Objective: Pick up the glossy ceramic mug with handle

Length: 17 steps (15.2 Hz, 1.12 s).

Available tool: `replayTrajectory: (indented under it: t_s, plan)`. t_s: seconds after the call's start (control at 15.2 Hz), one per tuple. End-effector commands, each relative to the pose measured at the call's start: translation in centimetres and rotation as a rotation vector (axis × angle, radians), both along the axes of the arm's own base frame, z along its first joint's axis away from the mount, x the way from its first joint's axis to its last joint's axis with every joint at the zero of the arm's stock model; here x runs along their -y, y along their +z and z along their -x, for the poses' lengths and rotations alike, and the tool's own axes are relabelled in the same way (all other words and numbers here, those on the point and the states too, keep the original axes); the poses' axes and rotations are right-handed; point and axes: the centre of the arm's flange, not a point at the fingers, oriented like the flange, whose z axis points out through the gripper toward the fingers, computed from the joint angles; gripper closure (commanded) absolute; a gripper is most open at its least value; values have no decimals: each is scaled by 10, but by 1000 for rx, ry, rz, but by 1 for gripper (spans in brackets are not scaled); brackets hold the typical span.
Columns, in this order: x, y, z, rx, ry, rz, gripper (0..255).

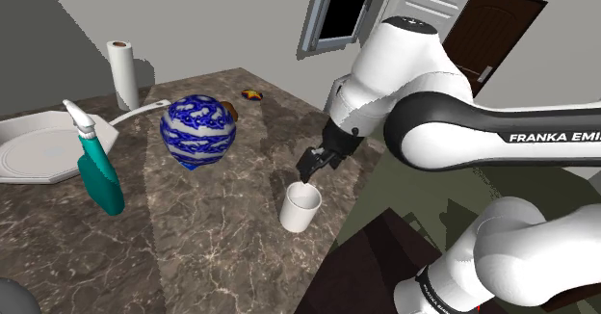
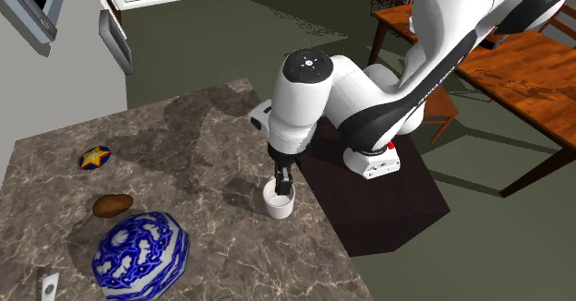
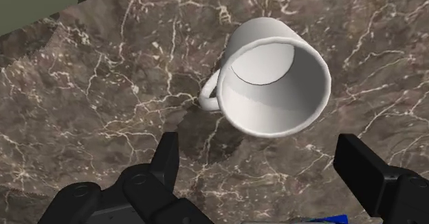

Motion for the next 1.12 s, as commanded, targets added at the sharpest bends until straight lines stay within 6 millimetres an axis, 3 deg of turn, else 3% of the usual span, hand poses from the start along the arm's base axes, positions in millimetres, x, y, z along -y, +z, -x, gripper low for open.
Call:
replayTrajectory:
  t_s: [0.0,0.26,0.79,0.92,0.99,1.06]
  plan:
    - [-18,-21,-2,-1,1,0,0]
    - [-54,-59,-4,-3,5,3,0]
    - [-55,-100,-5,-3,5,3,0]
    - [-55,-100,-5,-3,5,3,0]
    - [-55,-101,-4,-3,5,3,255]
    - [-55,-101,-5,-3,5,3,255]
